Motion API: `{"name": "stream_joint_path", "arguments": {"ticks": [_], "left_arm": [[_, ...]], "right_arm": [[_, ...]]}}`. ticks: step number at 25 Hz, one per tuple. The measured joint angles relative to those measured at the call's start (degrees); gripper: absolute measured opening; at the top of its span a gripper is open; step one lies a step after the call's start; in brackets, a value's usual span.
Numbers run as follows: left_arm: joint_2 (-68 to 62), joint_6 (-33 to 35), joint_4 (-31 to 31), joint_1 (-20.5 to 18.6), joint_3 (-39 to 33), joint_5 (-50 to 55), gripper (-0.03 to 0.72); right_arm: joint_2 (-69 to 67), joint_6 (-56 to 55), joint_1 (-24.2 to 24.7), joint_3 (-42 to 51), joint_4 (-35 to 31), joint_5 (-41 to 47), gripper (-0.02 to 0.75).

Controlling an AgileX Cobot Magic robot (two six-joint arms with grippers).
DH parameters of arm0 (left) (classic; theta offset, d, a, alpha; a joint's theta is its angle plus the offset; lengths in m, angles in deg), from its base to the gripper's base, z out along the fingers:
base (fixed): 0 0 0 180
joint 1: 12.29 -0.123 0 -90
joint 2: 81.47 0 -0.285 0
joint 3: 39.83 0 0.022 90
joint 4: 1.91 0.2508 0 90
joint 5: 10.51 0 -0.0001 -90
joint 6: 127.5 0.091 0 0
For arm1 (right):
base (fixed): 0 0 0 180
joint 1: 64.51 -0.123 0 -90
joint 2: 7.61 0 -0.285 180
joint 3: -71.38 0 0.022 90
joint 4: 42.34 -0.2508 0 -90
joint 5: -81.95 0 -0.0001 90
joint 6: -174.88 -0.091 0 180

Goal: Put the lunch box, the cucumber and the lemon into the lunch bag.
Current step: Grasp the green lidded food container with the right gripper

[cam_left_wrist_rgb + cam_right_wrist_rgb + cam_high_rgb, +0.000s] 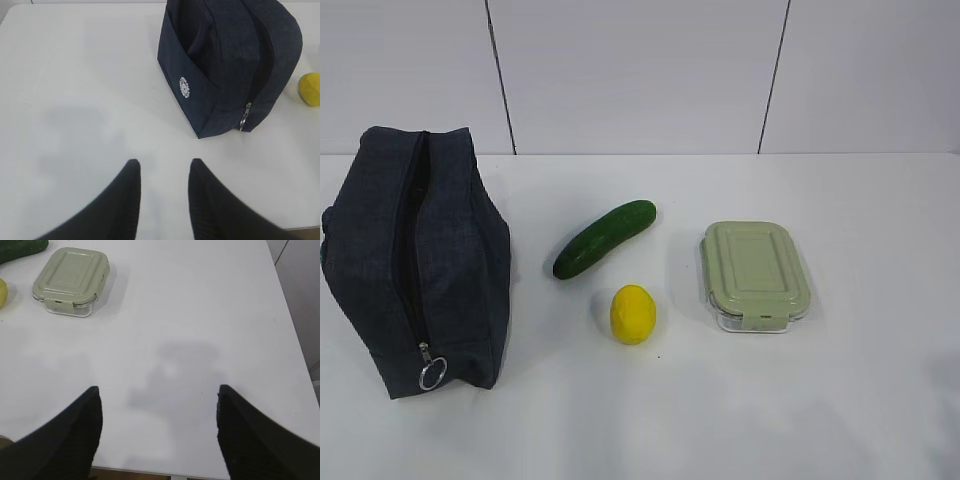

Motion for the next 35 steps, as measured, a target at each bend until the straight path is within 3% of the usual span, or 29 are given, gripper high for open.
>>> {"name": "stream_joint_path", "arguments": {"ticks": [35], "left_arm": [[0.0, 0.0, 0.0, 0.0, 0.0, 0.0, 0.235]], "right_arm": [[0.0, 0.0, 0.0, 0.0, 0.0, 0.0, 0.545]]}}
